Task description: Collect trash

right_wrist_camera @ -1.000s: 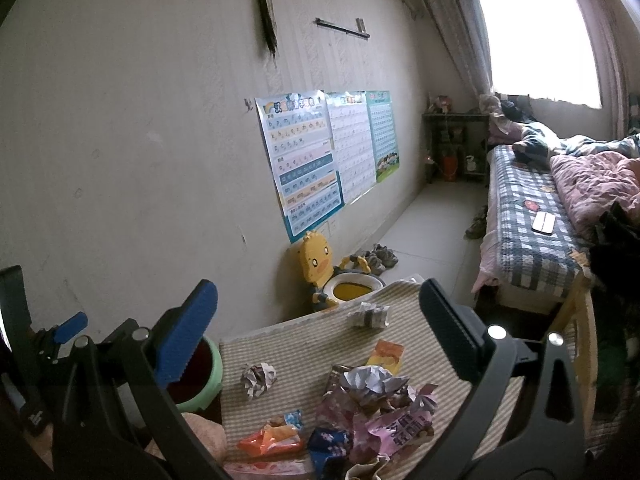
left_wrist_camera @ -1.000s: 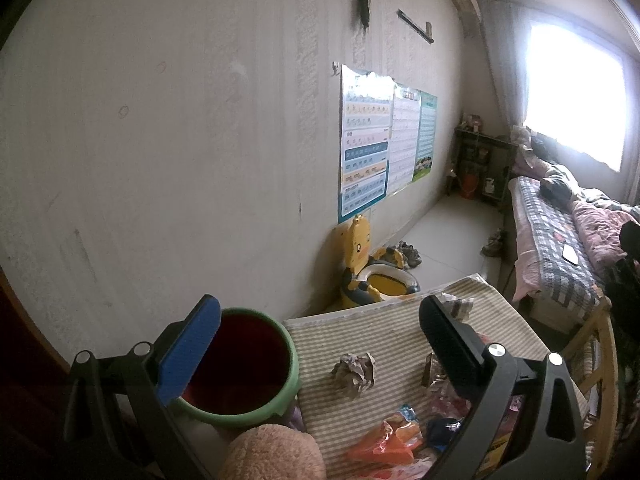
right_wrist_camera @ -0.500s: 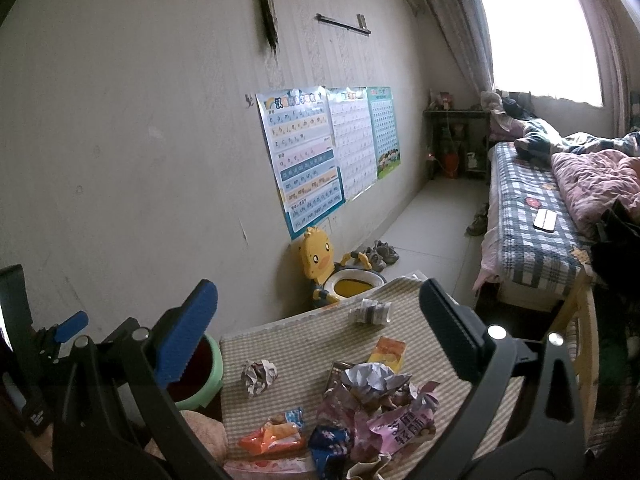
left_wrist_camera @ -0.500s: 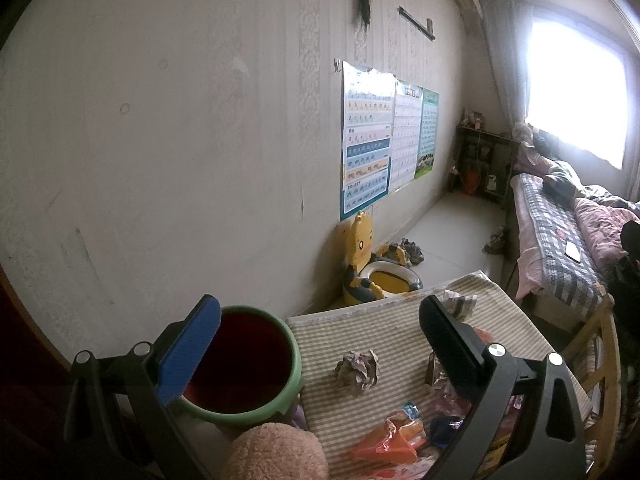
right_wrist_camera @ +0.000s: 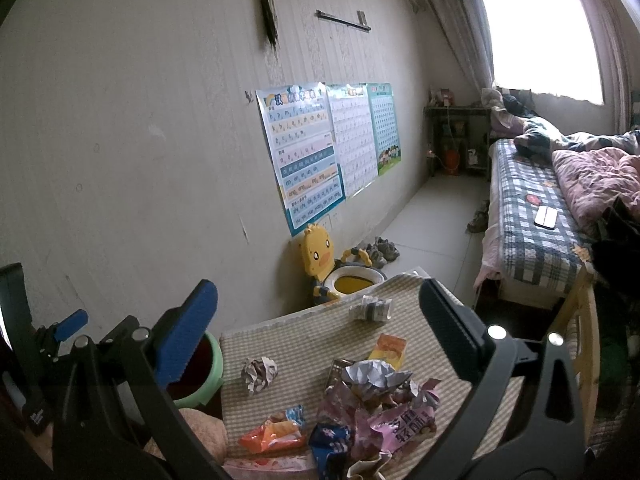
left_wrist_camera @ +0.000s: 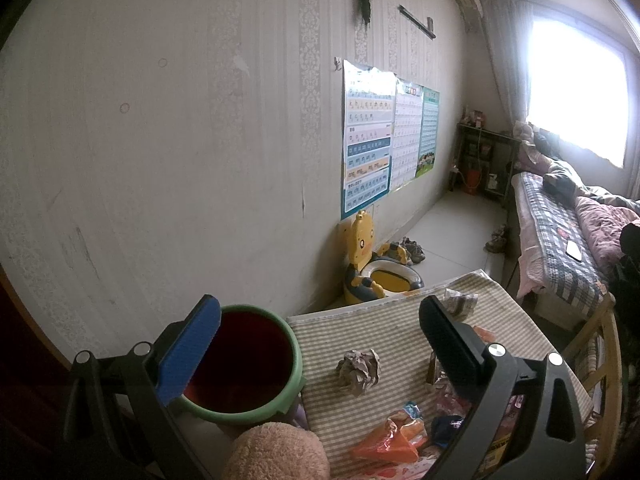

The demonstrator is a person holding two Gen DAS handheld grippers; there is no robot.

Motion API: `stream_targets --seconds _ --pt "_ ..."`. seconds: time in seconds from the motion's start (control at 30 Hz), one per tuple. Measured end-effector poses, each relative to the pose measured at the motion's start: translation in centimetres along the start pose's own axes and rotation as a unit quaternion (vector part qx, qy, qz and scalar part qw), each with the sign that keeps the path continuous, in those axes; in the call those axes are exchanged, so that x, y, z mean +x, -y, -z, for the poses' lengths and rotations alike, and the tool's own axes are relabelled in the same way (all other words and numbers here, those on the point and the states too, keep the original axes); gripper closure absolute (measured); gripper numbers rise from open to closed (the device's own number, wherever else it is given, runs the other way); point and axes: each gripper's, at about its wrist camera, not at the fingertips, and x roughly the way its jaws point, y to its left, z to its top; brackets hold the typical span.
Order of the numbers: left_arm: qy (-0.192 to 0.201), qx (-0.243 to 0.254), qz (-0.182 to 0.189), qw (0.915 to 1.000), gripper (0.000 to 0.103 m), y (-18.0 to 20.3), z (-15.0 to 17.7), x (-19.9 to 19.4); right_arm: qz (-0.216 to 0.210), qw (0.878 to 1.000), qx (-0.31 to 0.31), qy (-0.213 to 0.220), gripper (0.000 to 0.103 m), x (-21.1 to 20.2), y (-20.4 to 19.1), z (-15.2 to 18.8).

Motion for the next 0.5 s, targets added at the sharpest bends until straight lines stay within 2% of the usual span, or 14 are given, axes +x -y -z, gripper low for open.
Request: stream_targets --seconds 0.5 --pt "-0.002 0.0 -0.002 1.0 0.008 -0.24 0.24 -0.08 0.0 1.0 -0.001 -0.015 0.003 0.8 0.02 -0.28"
